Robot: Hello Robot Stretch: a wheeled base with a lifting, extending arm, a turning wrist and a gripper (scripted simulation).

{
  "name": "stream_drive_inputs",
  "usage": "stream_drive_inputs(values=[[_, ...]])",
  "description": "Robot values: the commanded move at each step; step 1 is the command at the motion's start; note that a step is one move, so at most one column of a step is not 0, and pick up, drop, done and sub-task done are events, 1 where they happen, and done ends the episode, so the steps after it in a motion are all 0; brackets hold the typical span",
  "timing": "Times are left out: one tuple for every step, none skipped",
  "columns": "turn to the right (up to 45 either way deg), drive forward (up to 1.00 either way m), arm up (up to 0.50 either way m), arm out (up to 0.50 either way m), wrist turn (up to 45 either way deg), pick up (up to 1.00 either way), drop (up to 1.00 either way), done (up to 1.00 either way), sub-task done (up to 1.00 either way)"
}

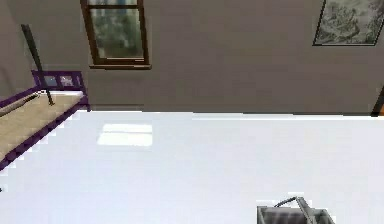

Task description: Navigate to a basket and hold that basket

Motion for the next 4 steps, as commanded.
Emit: stream_drive_inputs(values=[[0.0, 0.50, 0.00, 0.00, 0.0, 0.00, 0.00, 0.00, 0.00], [-27.0, 0.00, 0.00, 0.00, 0.0, 0.00, 0.00, 0.00, 0.00], [0.0, 0.00, 0.30, 0.00, 0.0, 0.00, 0.00, 0.00, 0.00], [0.0, 0.00, 0.00, 0.18, 0.0, 0.00, 0.00, 0.00, 0.00]])
